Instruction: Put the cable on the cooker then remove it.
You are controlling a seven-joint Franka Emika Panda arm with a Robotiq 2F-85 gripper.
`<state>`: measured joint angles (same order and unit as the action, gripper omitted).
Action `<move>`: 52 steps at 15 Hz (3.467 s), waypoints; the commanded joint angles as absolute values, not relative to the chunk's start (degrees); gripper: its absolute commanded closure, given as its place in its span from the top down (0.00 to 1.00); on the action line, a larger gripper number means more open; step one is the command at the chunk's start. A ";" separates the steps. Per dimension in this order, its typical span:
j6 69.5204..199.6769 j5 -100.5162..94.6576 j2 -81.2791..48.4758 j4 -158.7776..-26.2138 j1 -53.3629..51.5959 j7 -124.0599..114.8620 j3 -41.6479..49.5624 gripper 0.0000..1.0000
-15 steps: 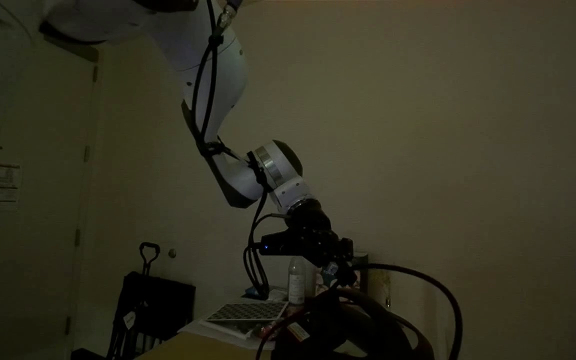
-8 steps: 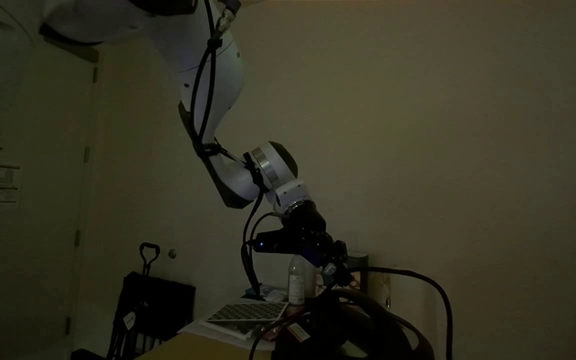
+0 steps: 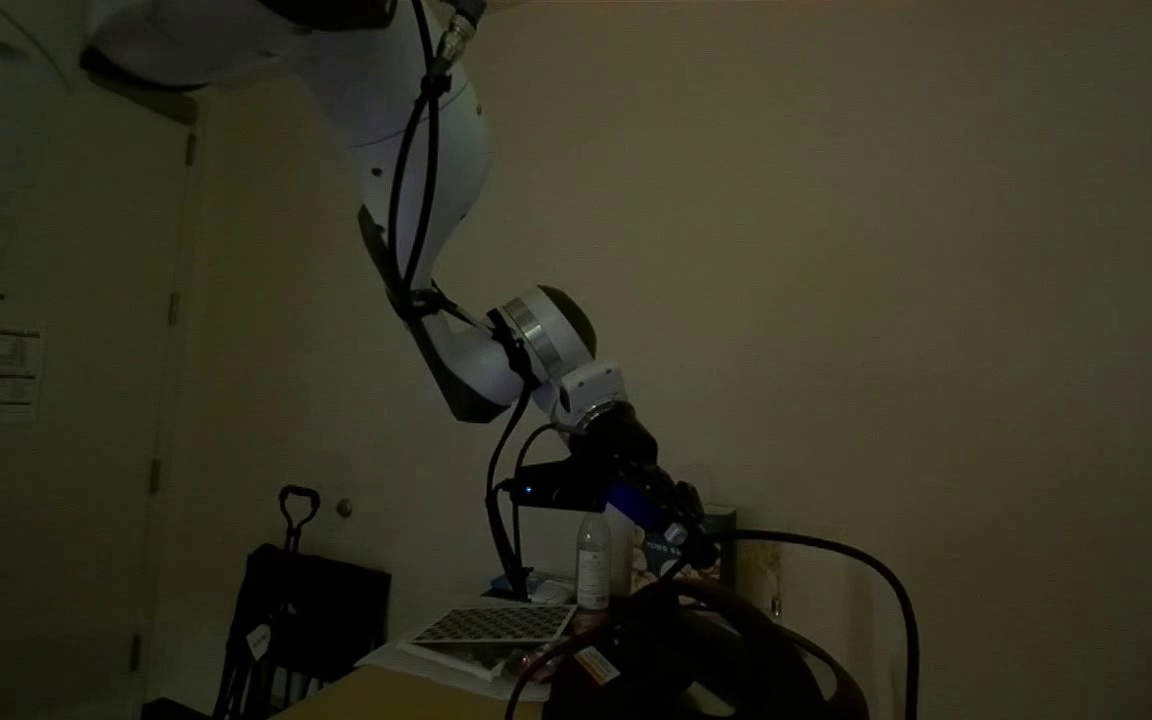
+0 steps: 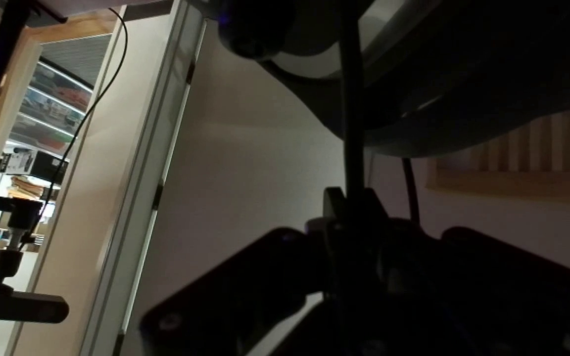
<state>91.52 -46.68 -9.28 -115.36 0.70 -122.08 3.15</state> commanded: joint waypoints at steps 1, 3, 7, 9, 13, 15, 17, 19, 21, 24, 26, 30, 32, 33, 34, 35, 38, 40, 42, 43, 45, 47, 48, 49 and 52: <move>89.79 -45.47 -9.59 -114.69 0.85 -122.14 3.26 0.02; 88.20 -44.70 -9.74 -114.47 0.96 -119.85 3.24 0.02; 91.71 -47.49 -8.65 -117.54 0.64 -117.61 2.87 0.02; 93.94 -47.76 -7.38 -119.50 0.44 -117.23 2.42 0.36; 98.77 -46.84 -4.30 -123.42 0.26 -117.11 1.52 0.62; 98.85 -46.44 -3.39 -124.19 0.12 -117.25 1.37 0.73; 96.88 -46.46 -6.42 -121.36 -0.19 -119.03 1.42 0.61; 96.87 -46.46 -6.55 -121.31 -0.22 -119.03 1.43 0.74; 96.87 -46.46 -6.74 -121.27 -0.23 -119.03 1.44 0.80; 96.87 -46.46 -6.77 -121.24 -0.23 -119.03 1.45 0.80; 96.87 -46.46 -6.78 -121.24 -0.23 -119.03 1.45 0.95; 94.11 -44.44 -6.54 -122.75 -1.77 -119.33 -0.18 1.00; 93.25 -42.22 -7.67 -122.87 -2.09 -118.55 -0.41 1.00; 92.89 -41.08 -8.21 -123.05 -2.11 -118.13 -0.42 1.00; 92.05 -40.86 -8.79 -123.23 -2.35 -119.06 -0.38 1.00; 90.81 -42.01 -9.54 -123.15 -2.63 -120.70 -0.20 1.00; 90.61 -42.39 -9.99 -122.71 -2.62 -119.82 -0.23 1.00; 90.58 -42.67 -10.11 -122.79 -2.39 -120.42 0.08 1.00; 91.00 -42.22 -10.21 -122.93 -2.06 -120.72 0.42 0.74; 91.38 -42.02 -10.33 -122.96 -1.94 -120.46 0.56 0.68; 92.11 -41.70 -10.48 -123.04 -1.72 -120.08 0.82 0.54; 92.77 -41.63 -10.54 -123.13 -1.61 -120.15 1.10 0.41; 92.98 -41.69 -10.63 -123.09 -1.58 -120.07 1.24 0.35; 93.23 -41.60 -10.69 -123.03 -1.54 -120.08 1.36 0.28; 93.76 -42.75 -9.81 -122.59 -2.21 -121.34 1.29 0.09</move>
